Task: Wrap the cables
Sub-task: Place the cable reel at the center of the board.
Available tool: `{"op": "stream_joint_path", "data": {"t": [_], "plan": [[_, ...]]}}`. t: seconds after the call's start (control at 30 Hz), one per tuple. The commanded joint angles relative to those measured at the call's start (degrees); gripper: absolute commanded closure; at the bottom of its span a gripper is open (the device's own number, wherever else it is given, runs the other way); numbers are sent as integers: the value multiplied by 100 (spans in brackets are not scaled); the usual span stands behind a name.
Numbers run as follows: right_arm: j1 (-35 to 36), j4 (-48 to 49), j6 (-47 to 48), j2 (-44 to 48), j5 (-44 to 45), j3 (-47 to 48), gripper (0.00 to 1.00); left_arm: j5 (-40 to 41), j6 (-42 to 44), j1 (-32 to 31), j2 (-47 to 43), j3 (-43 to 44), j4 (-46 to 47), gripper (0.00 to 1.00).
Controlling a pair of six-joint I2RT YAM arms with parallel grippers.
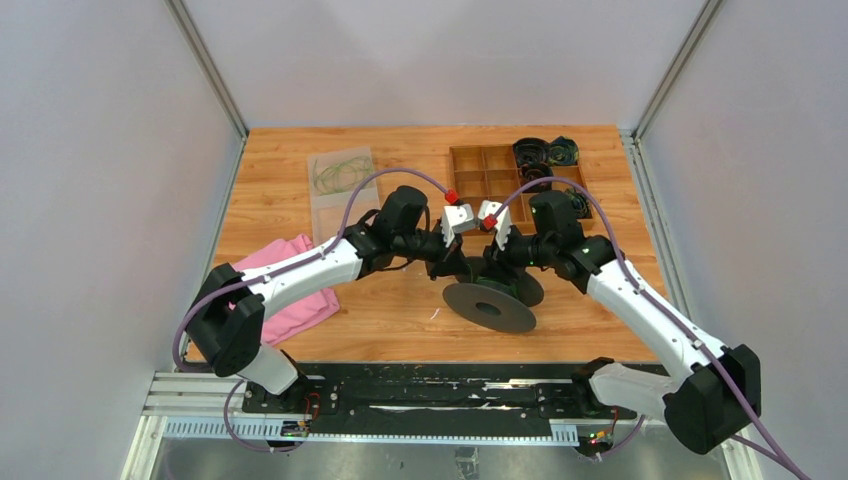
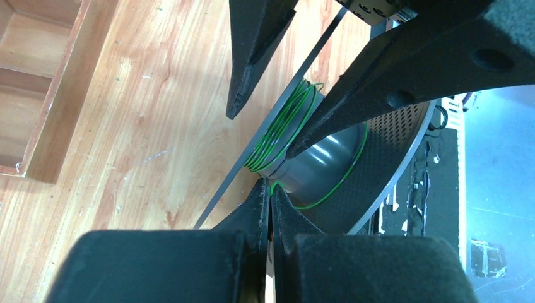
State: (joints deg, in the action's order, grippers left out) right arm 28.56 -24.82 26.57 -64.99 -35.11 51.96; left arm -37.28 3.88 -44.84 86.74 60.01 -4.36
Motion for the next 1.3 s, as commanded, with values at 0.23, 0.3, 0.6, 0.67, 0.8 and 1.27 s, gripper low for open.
{"op": "stream_joint_path", "data": {"t": [0.23, 0.3, 0.6, 0.67, 0.8, 1.27], "plan": [[250, -6, 10, 304, -155, -137, 54, 69, -378, -145, 11, 169, 424, 100], [254, 321, -186, 290, -240, -402, 53, 45, -476, -179, 46, 141, 518, 100], [287, 1071, -543, 157, -310, -844, 53, -21, -767, -201, 85, 29, 741, 100], [309, 1113, -482, 146, -234, -895, 53, -58, -788, -201, 72, 8, 760, 100], [314, 1084, -330, 173, -165, -949, 55, -113, -831, -201, 36, -83, 864, 100], [317, 788, 229, 367, 241, -862, 74, -366, -901, -201, 51, -143, 1029, 100]]}}
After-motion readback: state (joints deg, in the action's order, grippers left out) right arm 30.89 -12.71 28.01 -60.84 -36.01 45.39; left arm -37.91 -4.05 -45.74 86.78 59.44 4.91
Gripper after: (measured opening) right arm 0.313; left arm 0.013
